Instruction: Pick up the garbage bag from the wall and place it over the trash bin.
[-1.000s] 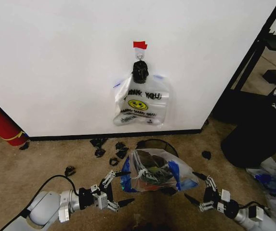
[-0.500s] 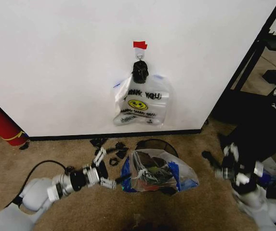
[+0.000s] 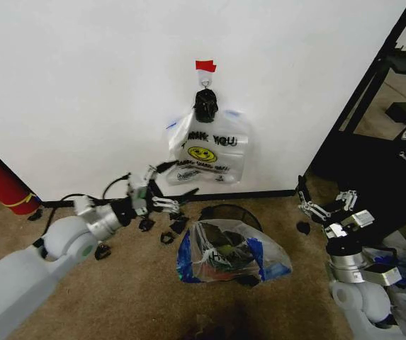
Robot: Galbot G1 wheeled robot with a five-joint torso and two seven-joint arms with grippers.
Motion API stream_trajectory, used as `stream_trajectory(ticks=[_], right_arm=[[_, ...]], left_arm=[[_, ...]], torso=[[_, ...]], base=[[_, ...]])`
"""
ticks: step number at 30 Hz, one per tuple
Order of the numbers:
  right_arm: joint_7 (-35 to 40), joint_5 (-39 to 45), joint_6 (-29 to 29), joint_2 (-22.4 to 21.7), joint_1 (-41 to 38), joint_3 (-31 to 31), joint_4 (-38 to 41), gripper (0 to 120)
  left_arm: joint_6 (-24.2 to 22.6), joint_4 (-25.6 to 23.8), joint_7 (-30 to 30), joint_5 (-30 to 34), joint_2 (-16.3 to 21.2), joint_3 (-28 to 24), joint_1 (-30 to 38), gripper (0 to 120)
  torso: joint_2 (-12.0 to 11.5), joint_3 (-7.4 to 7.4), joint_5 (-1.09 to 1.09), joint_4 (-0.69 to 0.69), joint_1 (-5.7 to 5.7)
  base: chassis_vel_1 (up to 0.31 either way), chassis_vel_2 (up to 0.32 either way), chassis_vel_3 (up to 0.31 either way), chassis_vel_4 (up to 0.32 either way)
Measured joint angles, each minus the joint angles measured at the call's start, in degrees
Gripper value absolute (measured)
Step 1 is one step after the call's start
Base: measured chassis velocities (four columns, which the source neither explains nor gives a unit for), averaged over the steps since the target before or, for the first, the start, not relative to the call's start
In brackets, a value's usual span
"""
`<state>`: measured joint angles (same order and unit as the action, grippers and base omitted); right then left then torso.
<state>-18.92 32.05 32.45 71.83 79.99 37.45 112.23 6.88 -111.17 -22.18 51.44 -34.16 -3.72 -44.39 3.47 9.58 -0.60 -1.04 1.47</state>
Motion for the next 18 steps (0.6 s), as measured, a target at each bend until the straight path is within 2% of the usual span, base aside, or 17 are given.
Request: stream_trajectory(ticks=[1,2,5,9,10,14,17,18], right_arm=[[2.18,-1.27,-0.09,0.36,0.02,-0.2,0.13,100],[2.18,-1.27,-0.09,0.36,0.02,-0.2,0.13,100],[5.96,-3.24,-0.2,1.0,-0.04,-0.39,0.14,100],[8.6,-4.33,-0.21,1.05,0.4,0.03,0.6,100],[8.6,-4.33,-0.21,1.05,0.4,0.03,0.6,100],[10.57,-6.55,0.44,1.0,1.13,1.66,0.87,100],[12.41,-8.59,0.85,0.7,1.21,3.42,0.89,100],[12.41,-8.59,0.85,0.7,1.21,3.42,0.89,100]], left_arm=[[-2.58,-0.31,2.21,0.31,-0.14,-1.83,1.51,100],[-2.58,-0.31,2.21,0.31,-0.14,-1.83,1.51,100],[-8.69,-0.41,10.28,-0.23,-1.8,-8.26,6.46,100],[-15.18,2.65,19.76,-2.41,-7.24,-18.08,14.58,100],[-15.18,2.65,19.76,-2.41,-7.24,-18.08,14.58,100],[-22.11,7.97,24.47,-4.96,-14.32,-22.48,20.69,100],[-25.73,12.41,23.81,-7.95,-17.77,-24.06,24.15,100],[-25.73,12.41,23.81,-7.95,-17.77,-24.06,24.15,100]], torso=[[0.0,0.0,0.0,0.01,0.0],[0.0,0.0,0.0,0.01,0.0],[0.0,0.0,0.04,0.02,0.0],[0.0,0.0,0.03,0.0,0.0],[0.0,0.0,0.03,0.0,0.0],[0.0,0.0,0.04,-0.01,0.0],[0.0,0.0,0.04,-0.02,0.0],[0.0,0.0,0.04,-0.02,0.0]], base=[[0.0,0.0,0.0,0.0],[0.0,0.0,0.0,0.0],[0.0,0.0,0.0,0.0],[0.0,0.0,0.0,0.0],[0.0,0.0,0.0,0.0],[0.0,0.0,0.0,0.0],[0.0,0.0,0.0,0.0],[0.0,0.0,0.0,0.0]])
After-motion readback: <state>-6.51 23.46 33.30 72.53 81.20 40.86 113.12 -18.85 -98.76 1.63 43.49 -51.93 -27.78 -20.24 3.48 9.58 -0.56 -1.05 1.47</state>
